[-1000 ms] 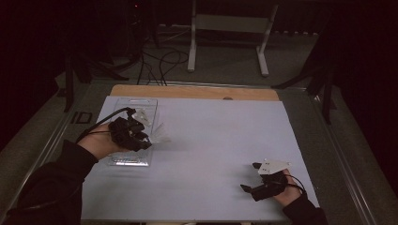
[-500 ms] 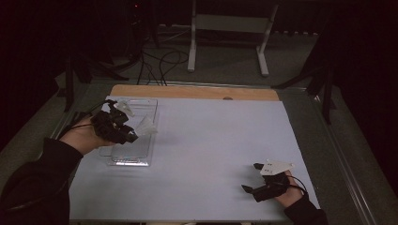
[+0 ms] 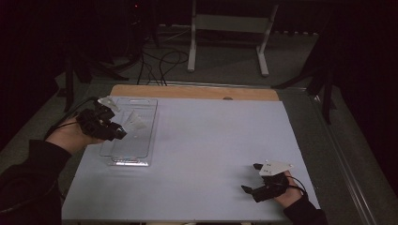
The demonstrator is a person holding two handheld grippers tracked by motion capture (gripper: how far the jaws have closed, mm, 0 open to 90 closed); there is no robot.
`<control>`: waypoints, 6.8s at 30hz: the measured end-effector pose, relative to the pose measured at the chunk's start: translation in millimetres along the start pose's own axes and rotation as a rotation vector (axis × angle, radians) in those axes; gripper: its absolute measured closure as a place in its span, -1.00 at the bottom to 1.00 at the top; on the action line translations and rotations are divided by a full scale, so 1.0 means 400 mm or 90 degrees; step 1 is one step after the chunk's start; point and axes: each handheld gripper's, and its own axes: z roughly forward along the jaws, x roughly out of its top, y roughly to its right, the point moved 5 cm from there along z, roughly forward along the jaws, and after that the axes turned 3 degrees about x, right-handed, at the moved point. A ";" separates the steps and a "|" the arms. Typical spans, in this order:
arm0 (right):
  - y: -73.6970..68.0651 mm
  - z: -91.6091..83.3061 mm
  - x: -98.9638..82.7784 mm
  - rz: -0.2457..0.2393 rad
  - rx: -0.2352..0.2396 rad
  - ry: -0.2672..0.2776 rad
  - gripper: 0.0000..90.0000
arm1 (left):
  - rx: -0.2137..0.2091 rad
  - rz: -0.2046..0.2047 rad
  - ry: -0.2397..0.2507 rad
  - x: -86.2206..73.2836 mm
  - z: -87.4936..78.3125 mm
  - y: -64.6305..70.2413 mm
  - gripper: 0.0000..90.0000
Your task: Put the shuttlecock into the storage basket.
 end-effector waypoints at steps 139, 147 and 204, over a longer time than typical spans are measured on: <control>-0.007 0.000 0.005 0.000 0.012 0.007 -0.82 | 0.002 -0.126 -0.059 -0.076 0.137 -0.061 -1.00; -0.008 0.000 0.005 0.003 0.015 0.008 -0.82 | -0.003 -0.113 -0.050 -0.047 0.139 -0.047 -1.00; -0.010 0.001 0.003 0.002 0.019 0.009 -0.82 | -0.083 0.003 -0.012 0.171 0.204 0.123 -1.00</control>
